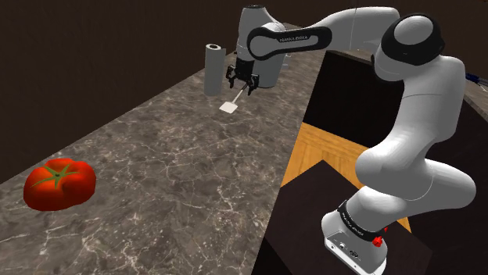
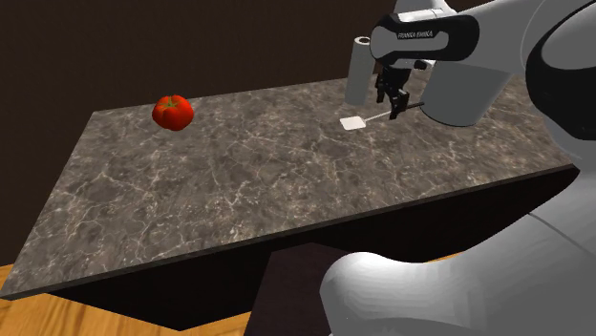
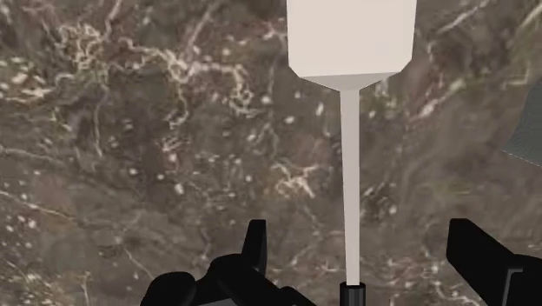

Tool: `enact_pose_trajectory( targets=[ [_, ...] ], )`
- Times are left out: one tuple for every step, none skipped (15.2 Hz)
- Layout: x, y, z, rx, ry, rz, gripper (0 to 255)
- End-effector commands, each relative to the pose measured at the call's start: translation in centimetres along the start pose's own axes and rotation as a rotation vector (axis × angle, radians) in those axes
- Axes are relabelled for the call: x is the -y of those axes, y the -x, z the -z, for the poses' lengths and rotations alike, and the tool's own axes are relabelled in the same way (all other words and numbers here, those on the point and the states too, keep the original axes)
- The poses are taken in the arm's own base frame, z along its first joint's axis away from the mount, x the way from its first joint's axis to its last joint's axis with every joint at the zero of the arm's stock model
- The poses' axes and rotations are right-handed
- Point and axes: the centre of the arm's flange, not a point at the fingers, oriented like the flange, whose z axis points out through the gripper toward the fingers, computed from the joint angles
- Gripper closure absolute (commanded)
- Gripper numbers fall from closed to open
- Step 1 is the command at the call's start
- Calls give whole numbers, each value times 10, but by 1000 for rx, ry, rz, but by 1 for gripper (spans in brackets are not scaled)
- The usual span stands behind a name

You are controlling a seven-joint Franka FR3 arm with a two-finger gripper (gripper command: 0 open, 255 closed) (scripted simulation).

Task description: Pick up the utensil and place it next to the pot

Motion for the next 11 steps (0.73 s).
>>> enact_pose_trajectory(
  targets=[
    [0, 0, 21, 0, 0, 0, 0],
    [0, 0, 34, 0, 0, 0, 0],
    [0, 0, 44, 0, 0, 0, 0],
    [0, 0, 44, 0, 0, 0, 0],
    [0, 0, 44, 0, 0, 0, 0],
    [0, 0, 44, 0, 0, 0, 0],
    [0, 0, 44, 0, 0, 0, 0],
    [0, 0, 44, 0, 0, 0, 0],
    [0, 0, 44, 0, 0, 0, 0],
    [0, 0, 44, 0, 0, 0, 0],
    [0, 0, 44, 0, 0, 0, 0]
  ],
)
